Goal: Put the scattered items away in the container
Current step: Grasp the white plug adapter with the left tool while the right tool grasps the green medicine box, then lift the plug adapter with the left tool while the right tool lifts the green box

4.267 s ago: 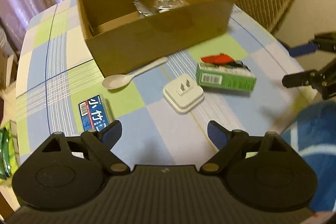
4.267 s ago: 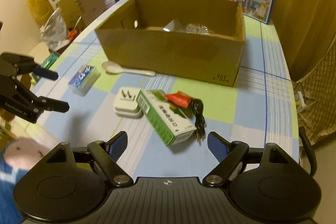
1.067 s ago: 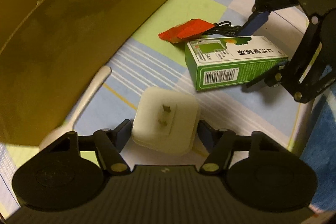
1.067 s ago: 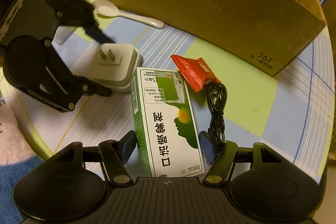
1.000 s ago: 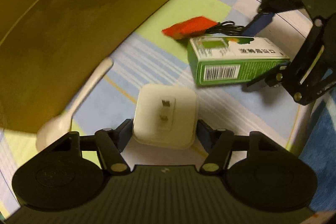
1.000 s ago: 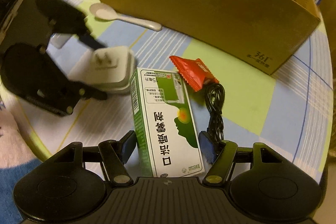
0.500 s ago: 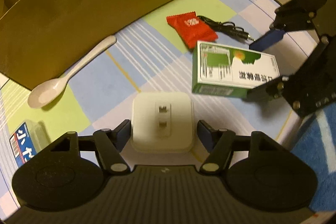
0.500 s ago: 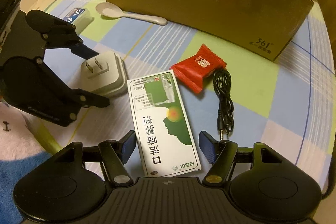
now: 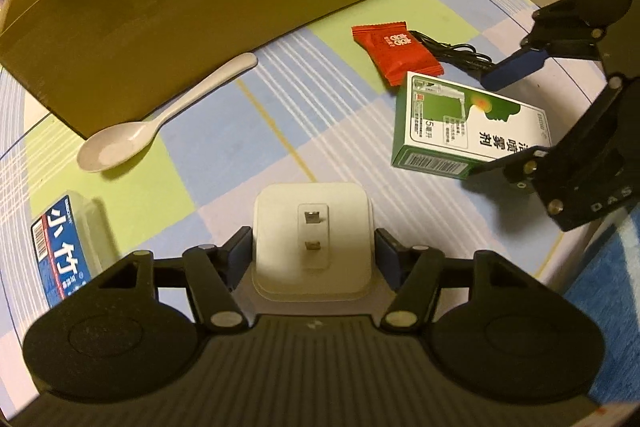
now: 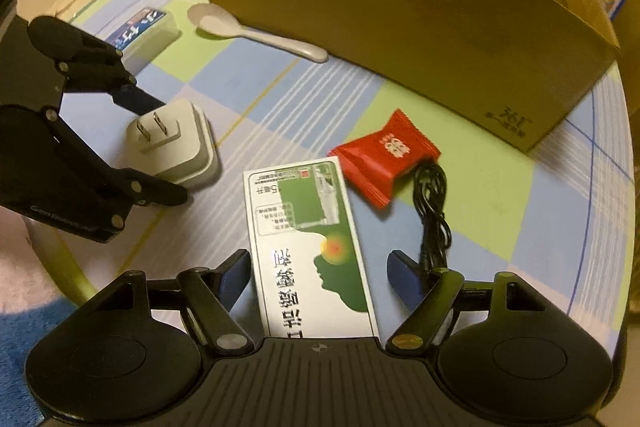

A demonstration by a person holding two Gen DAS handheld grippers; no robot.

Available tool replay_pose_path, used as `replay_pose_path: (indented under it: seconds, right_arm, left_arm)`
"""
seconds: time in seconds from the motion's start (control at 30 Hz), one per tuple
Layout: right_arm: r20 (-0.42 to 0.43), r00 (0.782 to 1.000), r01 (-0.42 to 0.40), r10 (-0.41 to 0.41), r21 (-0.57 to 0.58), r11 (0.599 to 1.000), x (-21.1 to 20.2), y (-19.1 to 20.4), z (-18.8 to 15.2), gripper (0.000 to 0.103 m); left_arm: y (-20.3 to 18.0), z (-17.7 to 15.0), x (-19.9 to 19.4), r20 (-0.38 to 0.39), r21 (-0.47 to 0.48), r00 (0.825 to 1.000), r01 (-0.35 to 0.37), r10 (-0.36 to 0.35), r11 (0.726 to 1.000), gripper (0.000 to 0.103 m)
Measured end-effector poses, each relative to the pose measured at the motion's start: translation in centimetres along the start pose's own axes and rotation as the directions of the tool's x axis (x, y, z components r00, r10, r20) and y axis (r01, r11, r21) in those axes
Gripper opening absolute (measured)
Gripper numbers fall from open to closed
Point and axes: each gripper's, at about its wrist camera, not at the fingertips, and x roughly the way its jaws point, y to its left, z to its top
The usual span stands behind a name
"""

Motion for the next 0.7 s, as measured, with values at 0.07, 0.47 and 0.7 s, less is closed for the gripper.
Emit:
replay_pose_path:
  seconds: [0.07, 0.47, 0.7]
  right_arm:
    - [-0.003, 1.000, 0.005, -0.005, -0.018, 1.000, 0.3, 0.3, 0.1, 0.072]
    - [0.019, 0.999, 0.033, -0.034, 0.059, 0.998, -0.8, 0.0, -0.2, 0.052]
    - [0.053, 0.999, -0.004, -0.003, 0.129, 0.992, -3.9, 0.0, -0.6, 0.052]
  left_arm:
    - [0.2, 0.0, -0.2, 0.002, -0.006, 1.000, 0.001, -0.001, 1.000, 0.061]
    - [-0.5, -0.1, -0.6, 0.005, -0.004, 1.000, -0.007, 0.007, 1.000, 0.060]
    - [-0.8, -0.3, -2.9, 0.049, -0.022, 0.999, -0.014, 0.015, 1.000, 0.060]
